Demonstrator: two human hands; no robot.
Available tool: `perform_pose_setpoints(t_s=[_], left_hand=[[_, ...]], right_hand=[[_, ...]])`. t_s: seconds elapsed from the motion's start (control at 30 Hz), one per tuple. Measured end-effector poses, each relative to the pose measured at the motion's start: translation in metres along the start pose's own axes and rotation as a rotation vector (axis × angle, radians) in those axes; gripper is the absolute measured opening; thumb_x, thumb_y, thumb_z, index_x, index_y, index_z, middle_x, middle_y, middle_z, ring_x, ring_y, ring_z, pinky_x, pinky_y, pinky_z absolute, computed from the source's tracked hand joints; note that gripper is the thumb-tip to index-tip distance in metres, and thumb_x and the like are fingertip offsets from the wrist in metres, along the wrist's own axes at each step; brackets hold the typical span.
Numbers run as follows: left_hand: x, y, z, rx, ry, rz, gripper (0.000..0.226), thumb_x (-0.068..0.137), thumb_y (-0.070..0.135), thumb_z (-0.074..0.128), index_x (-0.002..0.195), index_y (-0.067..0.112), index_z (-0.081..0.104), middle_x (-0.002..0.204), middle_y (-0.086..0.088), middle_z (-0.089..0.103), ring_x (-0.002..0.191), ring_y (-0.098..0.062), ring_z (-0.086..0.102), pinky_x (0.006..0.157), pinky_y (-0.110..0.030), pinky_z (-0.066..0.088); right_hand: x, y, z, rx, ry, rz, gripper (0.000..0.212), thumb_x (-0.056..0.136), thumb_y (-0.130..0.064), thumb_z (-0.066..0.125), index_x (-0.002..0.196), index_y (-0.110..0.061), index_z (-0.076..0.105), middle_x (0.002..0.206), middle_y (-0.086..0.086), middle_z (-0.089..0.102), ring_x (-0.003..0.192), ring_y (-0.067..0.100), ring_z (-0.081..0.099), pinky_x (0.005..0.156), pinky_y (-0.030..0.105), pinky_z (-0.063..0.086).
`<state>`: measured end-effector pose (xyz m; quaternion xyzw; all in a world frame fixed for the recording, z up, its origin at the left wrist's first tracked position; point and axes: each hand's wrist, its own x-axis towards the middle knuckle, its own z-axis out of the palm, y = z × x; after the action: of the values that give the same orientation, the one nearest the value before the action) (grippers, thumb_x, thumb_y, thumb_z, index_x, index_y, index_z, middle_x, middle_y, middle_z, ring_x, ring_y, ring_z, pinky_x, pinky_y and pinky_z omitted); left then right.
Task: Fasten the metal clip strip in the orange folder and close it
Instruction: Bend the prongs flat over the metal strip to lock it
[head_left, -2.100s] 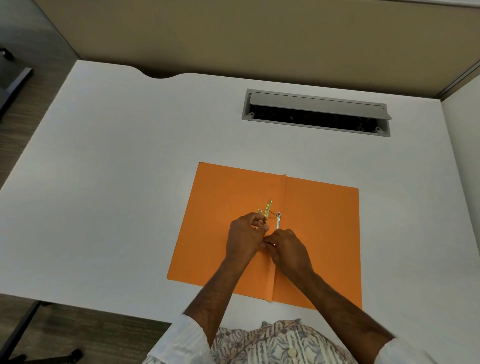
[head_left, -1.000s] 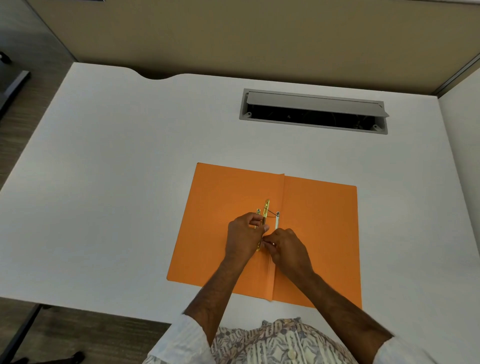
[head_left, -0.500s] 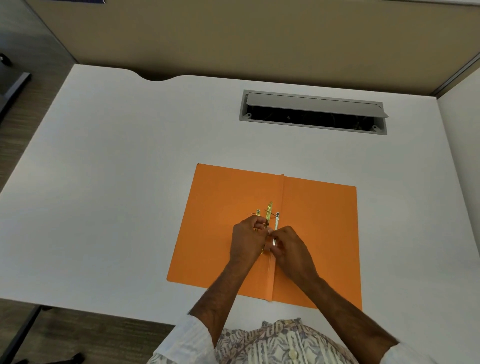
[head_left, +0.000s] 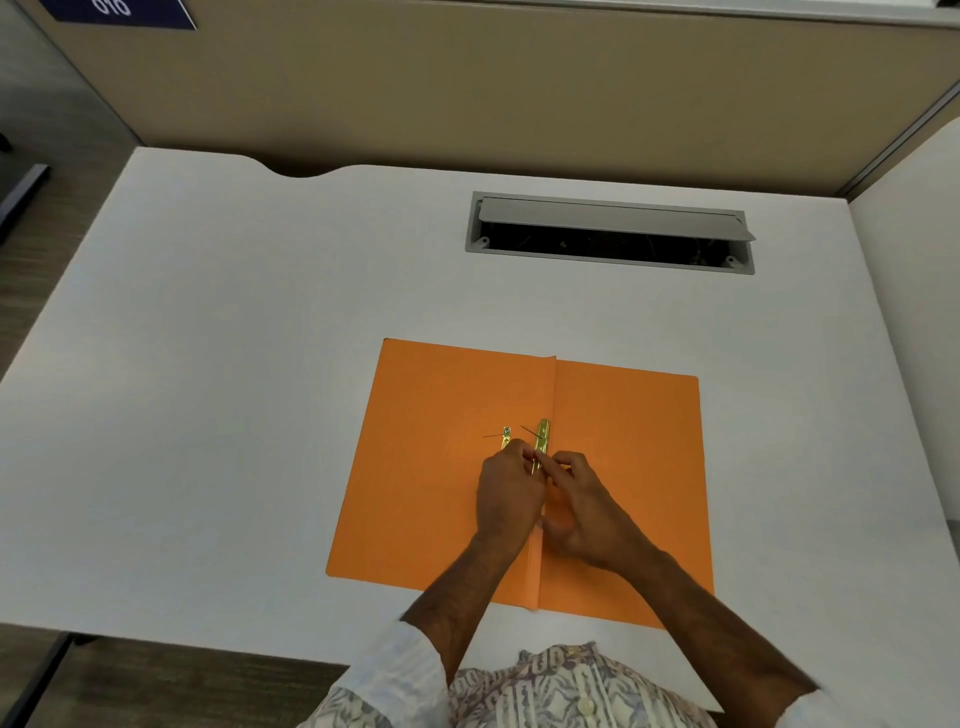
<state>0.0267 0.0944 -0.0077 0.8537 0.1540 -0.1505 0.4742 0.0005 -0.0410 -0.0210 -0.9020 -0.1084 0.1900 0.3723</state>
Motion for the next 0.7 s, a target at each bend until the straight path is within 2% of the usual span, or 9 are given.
perform_pose_setpoints(t_s=[0.1,0.27,0.43,0.7], left_hand=[[0.0,0.003,0.002,0.05,0.001,-0.004,0.01,0.084,0.01,0.061,0.091,0.013,0.067,0.081,-0.007,0.072,0.073,-0.023,0.069,0.066,-0.039,0.059],[0.004,0.007,0.0,0.107,-0.002,-0.046,0.006,0.084,0.015,0.063,0.089,0.015,0.066,0.084,-0.008,0.073,0.073,-0.025,0.07,0.064,-0.039,0.059],[0.01,0.009,-0.003,0.221,-0.041,-0.04,0.016,0.085,0.021,0.059,0.097,0.016,0.068,0.095,-0.007,0.073,0.086,-0.027,0.07,0.071,-0.037,0.058],[0.011,0.005,0.0,0.157,-0.068,-0.06,0.01,0.081,0.015,0.065,0.089,0.015,0.071,0.094,-0.006,0.074,0.088,-0.027,0.07,0.074,-0.038,0.058]], right_hand=[[0.001,-0.003,-0.004,0.004,0.001,-0.022,0.076,0.08,-0.027,0.068,0.146,-0.029,0.031,0.138,-0.001,0.035,0.12,0.017,0.047,0.095,0.036,0.051],[0.003,-0.008,-0.004,-0.046,0.035,0.003,0.075,0.079,-0.039,0.073,0.143,-0.023,0.038,0.137,0.003,0.04,0.117,0.019,0.049,0.094,0.038,0.051],[0.004,-0.01,0.001,-0.097,0.061,0.042,0.075,0.08,-0.039,0.076,0.142,-0.017,0.042,0.139,0.005,0.041,0.118,0.022,0.051,0.094,0.04,0.051],[0.005,-0.008,0.004,-0.175,0.061,0.058,0.078,0.077,-0.039,0.08,0.141,-0.016,0.042,0.14,0.007,0.042,0.117,0.025,0.052,0.093,0.039,0.053]])
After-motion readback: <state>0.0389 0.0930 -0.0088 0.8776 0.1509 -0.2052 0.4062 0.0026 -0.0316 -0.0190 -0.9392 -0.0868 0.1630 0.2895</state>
